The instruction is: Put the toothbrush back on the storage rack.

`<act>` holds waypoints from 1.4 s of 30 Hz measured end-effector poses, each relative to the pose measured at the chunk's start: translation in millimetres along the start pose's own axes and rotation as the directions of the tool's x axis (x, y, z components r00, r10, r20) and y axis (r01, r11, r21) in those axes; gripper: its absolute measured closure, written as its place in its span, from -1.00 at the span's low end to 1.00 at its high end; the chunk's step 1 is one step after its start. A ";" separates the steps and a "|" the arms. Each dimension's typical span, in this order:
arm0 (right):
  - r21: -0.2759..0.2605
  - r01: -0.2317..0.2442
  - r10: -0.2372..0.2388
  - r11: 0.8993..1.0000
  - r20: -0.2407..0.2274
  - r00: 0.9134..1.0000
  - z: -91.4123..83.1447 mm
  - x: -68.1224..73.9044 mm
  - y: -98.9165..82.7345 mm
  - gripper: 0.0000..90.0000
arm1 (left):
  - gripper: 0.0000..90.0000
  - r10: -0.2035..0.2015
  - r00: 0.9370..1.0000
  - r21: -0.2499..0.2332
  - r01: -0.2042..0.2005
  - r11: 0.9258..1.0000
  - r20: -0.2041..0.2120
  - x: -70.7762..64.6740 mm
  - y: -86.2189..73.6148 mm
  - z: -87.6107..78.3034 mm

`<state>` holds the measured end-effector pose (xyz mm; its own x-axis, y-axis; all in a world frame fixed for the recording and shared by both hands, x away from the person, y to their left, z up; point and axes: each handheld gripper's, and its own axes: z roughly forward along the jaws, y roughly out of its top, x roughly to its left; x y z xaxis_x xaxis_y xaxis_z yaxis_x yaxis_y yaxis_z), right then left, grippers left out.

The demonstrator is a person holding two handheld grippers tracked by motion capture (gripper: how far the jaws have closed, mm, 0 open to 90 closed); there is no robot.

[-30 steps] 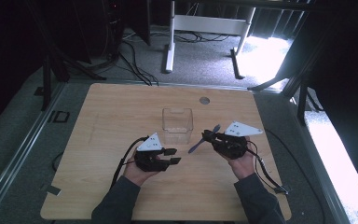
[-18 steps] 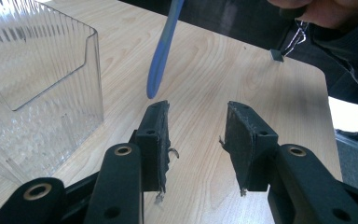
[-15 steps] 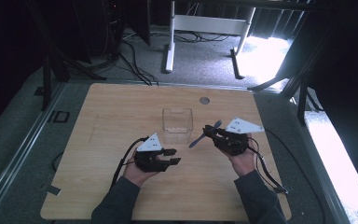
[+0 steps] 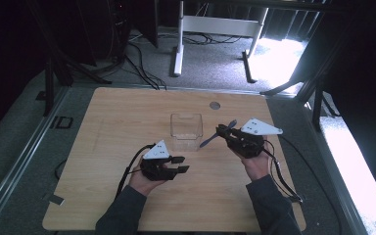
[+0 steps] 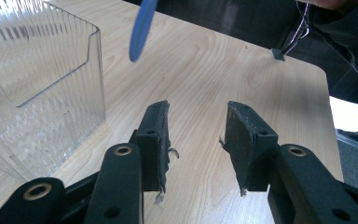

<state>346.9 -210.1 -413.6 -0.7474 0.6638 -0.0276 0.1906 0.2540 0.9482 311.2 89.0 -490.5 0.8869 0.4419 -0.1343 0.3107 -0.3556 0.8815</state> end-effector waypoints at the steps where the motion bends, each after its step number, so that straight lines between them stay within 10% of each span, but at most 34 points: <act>1: -0.009 -0.005 0.005 1.000 0.007 1.000 0.6 -1.4 2.1 0.79 | 0.33 -0.001 1.000 0.000 0.001 1.000 0.000 0.2 -0.1 0.3; 42: -0.056 -0.034 0.040 0.998 0.101 0.994 18.5 -17.6 14.5 0.79 | 0.33 -0.005 1.000 0.005 0.005 1.000 0.004 1.2 -1.1 1.2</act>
<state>374.6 -205.1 -405.2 -0.6711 0.7411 -0.0216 0.1799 0.1911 0.9650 312.3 88.9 -492.2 0.8868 0.4402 -0.1407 0.3168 -0.3575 0.8785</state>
